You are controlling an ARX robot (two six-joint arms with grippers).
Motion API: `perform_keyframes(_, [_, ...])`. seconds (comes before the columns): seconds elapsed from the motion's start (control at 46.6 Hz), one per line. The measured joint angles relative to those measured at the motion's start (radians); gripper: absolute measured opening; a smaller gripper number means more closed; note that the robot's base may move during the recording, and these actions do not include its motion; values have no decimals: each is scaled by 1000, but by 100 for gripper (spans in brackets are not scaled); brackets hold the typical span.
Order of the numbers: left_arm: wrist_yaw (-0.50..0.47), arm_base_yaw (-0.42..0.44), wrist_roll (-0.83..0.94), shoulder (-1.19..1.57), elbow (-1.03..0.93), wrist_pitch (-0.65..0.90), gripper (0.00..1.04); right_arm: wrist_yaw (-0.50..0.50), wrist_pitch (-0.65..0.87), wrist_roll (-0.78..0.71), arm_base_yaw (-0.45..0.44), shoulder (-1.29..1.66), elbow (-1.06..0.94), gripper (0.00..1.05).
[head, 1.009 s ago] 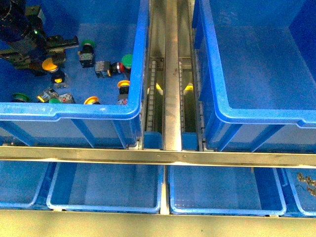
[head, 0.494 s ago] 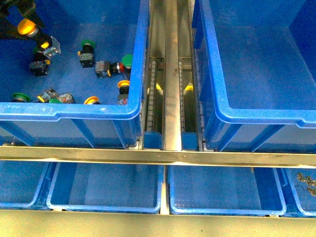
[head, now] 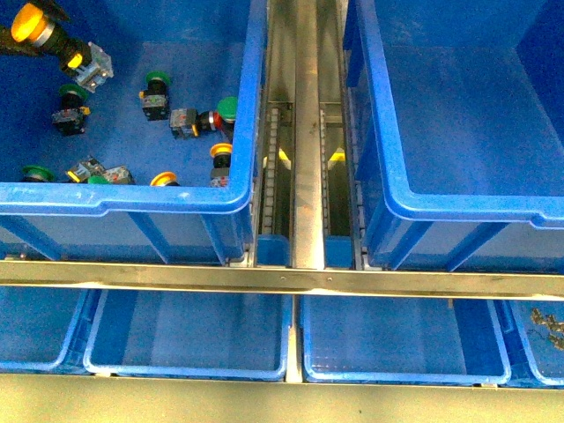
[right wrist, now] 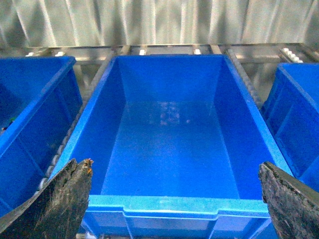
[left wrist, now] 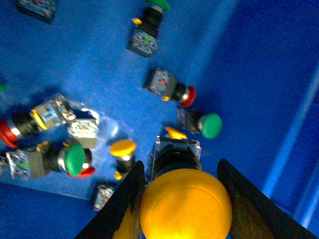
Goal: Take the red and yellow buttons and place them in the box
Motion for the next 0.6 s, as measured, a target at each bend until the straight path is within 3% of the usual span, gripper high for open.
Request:
perform_keyframes(0.172, [63,-71,-25,-89,-52,3,35,0,0,0,0,0,0,99])
perform_keyframes(0.344, [79,-215,-32,-113,-84,-9,35,0,0,0,0,0,0,99])
perform_keyframes(0.601, [85,-342,-89,-113,-90,-1,35,0,0,0,0,0,0,99])
